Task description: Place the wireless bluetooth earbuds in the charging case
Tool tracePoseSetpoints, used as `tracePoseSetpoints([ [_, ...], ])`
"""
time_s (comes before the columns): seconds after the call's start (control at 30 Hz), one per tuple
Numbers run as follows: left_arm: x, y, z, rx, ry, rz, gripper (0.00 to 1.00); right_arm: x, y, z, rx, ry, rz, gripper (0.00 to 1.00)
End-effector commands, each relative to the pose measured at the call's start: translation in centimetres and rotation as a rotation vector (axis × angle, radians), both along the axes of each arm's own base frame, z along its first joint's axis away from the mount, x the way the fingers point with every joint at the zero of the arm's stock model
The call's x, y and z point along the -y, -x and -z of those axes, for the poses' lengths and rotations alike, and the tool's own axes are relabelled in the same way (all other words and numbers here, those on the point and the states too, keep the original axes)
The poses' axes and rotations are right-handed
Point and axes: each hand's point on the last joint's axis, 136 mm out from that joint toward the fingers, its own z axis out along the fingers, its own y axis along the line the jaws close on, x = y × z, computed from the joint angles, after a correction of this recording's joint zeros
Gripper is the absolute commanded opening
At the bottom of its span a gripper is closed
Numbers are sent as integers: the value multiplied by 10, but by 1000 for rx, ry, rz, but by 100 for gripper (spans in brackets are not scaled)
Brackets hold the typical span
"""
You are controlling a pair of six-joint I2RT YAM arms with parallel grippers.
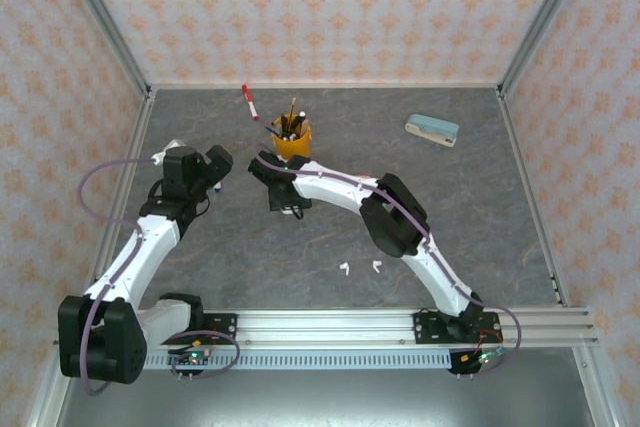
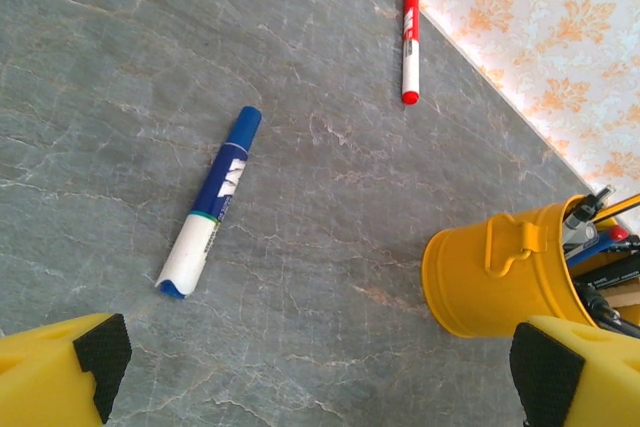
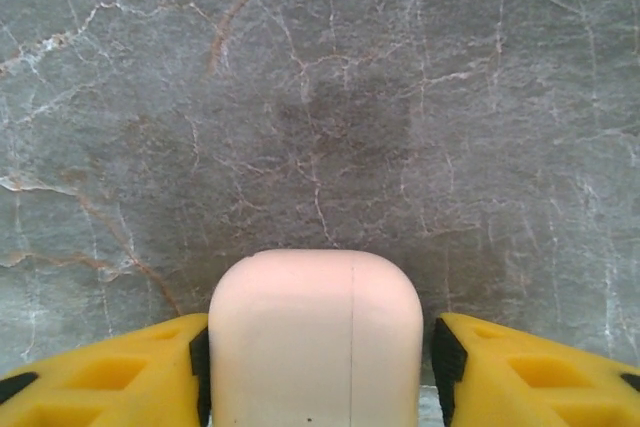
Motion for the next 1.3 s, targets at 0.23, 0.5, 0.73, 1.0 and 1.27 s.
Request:
tracePoseSetpoints([
  [0.23, 22, -10, 4, -2, 57, 98, 100, 20, 28, 6, -37, -49, 13, 43],
  [0.5, 44, -15, -2, -1, 30, 159, 100, 29, 42, -3, -40, -138, 42, 62],
  [0.73, 52, -16, -8, 13, 21, 178, 100, 38, 37, -8, -30, -165, 101, 63],
  [1.0, 54, -17, -7, 9, 14, 189, 100, 37, 30, -9, -46, -241, 115, 63],
  [1.27, 57, -19, -11, 17, 17, 201, 100, 41, 24, -16, -47, -284, 96, 65],
])
